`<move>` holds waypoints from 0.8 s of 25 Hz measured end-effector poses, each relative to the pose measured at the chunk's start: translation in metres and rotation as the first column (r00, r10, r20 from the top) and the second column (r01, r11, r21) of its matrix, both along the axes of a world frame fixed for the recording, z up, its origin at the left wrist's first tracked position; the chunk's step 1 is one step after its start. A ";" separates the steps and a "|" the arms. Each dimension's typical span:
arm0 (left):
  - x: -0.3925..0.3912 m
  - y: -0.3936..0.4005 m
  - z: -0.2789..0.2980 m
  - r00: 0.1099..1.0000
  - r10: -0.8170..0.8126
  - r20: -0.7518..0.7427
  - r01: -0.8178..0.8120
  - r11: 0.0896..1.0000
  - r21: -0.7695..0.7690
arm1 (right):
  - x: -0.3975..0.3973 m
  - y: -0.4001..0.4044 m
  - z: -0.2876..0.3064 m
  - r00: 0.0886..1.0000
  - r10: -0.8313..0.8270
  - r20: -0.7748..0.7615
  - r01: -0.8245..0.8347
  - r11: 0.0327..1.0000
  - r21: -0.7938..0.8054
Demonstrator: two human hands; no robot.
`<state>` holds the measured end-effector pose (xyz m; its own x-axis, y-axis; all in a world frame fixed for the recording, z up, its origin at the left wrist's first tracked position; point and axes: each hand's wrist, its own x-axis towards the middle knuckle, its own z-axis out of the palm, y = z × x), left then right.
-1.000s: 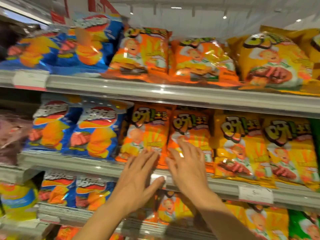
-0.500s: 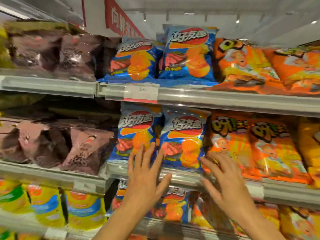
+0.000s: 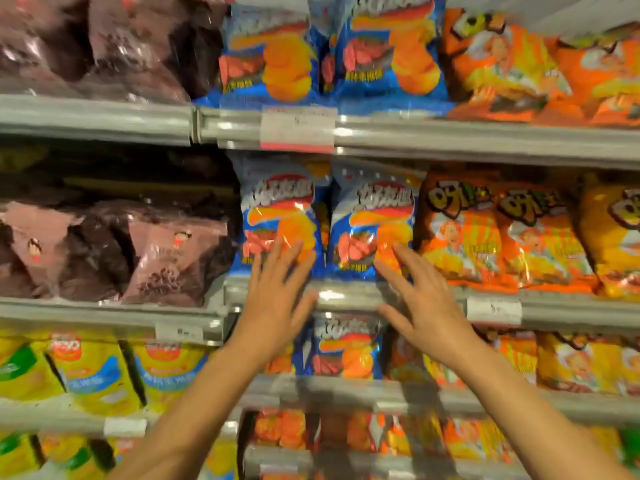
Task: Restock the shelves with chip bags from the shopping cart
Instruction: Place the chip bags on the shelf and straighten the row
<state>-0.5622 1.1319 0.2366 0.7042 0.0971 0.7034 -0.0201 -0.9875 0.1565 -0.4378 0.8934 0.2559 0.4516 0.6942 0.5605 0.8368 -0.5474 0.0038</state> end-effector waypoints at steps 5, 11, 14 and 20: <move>-0.038 -0.005 -0.076 0.983 -0.085 0.160 0.087 0.996 -0.006 | -0.021 -0.014 -0.033 0.996 0.065 0.065 -0.079 0.968 0.237; -0.057 -0.028 -0.165 0.935 -0.032 -0.352 -0.003 0.995 -0.097 | -0.047 -0.037 -0.119 0.978 0.025 -0.205 -0.037 0.998 -0.057; -0.043 -0.039 -0.160 0.897 -0.019 -0.443 -0.003 0.999 -0.050 | -0.041 -0.055 -0.147 0.956 -0.142 -0.256 0.086 0.972 -0.217; 0.000 -0.101 -0.142 0.891 -0.142 -0.432 0.158 0.987 0.001 | -0.013 -0.112 -0.162 0.890 -0.334 -0.310 0.250 0.926 -0.281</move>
<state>-0.5627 1.0311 0.0946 0.9423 -0.0529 0.3306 -0.1074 -0.9830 0.1490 -0.4512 0.7817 0.0939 0.7893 0.5889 0.1739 0.6093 -0.7864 -0.1021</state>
